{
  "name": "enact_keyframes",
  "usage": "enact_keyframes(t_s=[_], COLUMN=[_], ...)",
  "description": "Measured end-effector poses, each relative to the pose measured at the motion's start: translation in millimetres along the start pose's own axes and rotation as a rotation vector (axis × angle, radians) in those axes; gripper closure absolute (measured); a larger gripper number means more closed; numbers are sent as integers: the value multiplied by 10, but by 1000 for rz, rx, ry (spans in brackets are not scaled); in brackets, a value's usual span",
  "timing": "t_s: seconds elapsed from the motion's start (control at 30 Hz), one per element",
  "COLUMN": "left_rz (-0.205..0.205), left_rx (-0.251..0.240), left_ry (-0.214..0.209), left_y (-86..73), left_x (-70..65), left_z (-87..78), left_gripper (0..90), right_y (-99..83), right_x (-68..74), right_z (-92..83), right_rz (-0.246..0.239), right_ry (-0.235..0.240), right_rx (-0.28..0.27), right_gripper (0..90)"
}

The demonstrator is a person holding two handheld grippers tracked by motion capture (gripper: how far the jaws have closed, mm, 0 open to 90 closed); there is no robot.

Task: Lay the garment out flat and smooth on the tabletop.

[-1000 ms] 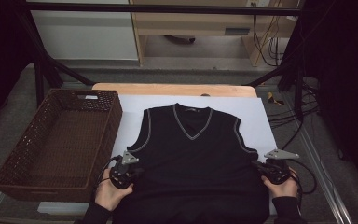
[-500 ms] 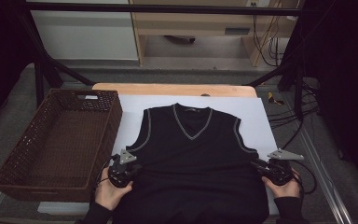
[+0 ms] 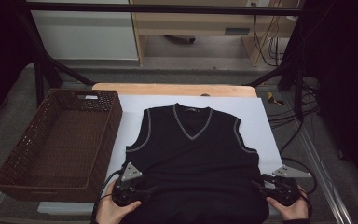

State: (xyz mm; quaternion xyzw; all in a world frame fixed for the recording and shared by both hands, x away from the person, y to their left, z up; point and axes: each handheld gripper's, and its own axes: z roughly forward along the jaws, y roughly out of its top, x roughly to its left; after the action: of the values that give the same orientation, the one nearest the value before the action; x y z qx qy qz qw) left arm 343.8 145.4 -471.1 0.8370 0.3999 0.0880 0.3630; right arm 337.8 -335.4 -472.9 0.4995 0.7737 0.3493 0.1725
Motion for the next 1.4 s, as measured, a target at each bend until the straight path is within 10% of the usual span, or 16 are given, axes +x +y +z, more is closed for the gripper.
enact_keyframes(t_s=[0.13,0.33,0.7,0.8,1.07,1.4], left_rz=[16,7,-2,48,-2,-11], left_rx=[7,45,92,37,-98,-143], left_ry=[7,31,21,30,41,38], left_y=[-58,-81,-202,-159,-2,147], left_x=[-10,-7,130,60,135,281], left_z=[-24,-76,-405,-388,-265,-115], left_gripper=[379,829,873,858,467,253], right_y=[-61,-44,-123,-133,57,286], right_x=[1,75,27,78,56,-3], right_z=[-5,-10,-208,-223,-90,124], right_rz=[3,26,32,25,-13,-14], right_ry=[20,102,125,140,108,70], right_rx=[20,68,103,95,-59,-158], right_gripper=[552,840,861,829,515,248])
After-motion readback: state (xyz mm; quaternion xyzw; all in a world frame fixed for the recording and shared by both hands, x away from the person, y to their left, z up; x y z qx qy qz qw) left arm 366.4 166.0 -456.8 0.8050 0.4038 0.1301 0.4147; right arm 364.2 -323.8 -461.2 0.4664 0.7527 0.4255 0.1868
